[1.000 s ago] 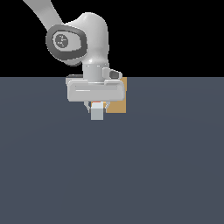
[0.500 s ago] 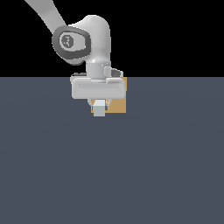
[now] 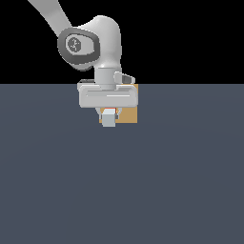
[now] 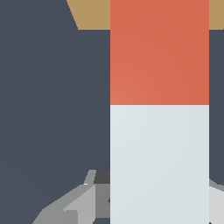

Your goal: Insert the peg into the horizontal hole in a box.

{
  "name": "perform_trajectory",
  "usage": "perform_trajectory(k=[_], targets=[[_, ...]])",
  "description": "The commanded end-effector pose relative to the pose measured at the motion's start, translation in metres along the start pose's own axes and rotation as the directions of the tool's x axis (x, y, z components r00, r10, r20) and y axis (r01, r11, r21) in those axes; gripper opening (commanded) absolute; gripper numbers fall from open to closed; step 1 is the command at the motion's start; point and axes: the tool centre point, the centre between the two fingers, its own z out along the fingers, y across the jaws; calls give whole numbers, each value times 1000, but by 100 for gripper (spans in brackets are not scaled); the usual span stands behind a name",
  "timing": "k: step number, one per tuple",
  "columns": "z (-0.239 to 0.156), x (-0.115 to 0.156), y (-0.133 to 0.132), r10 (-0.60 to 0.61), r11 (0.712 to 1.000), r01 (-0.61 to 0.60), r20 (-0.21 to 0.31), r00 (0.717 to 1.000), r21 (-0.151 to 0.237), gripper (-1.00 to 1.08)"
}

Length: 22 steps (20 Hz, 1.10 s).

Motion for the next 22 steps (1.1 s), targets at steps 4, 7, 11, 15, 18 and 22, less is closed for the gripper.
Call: perform_trajectory(k=[4, 7, 11, 15, 18, 22], targets=[[0, 2, 0, 0, 1000, 0, 0, 1000, -1, -100], [0, 10, 0, 0, 1000, 0, 0, 1000, -1, -100], [-1, 32, -1, 0, 1000, 0, 0, 1000, -1, -100], [-1, 65, -1, 0, 1000, 0, -1, 1000, -2, -100], [-2, 86, -1, 0, 1000, 0, -1, 1000, -3, -100], [-2, 101, 0, 0, 1000, 0, -1, 1000, -4, -100]])
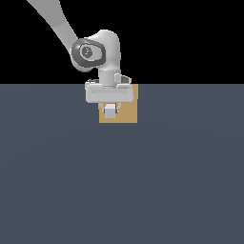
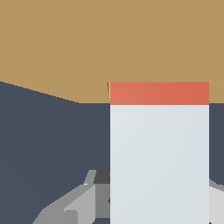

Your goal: Insert the peg into the horizontal hole in a box.

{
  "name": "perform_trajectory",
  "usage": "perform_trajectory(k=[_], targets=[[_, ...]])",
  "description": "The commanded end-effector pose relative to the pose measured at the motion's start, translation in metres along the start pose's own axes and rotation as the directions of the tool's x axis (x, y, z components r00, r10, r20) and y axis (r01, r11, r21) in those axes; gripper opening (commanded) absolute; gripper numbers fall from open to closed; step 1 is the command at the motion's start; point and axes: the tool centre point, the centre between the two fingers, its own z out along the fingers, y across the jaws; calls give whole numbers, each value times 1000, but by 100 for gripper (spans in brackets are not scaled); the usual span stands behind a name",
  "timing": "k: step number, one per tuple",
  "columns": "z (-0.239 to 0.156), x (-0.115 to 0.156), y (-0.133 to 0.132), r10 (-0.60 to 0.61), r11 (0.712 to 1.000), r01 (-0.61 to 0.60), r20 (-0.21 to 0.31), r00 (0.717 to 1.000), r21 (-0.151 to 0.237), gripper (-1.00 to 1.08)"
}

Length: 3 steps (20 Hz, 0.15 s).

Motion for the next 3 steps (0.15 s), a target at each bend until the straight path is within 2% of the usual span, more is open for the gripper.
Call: perform_trajectory(k=[1, 3], targets=[[-2, 8, 2, 2, 1000, -2, -1, 1000, -4, -100], [-2, 9, 2, 2, 1000, -2, -1, 1000, -4, -100]])
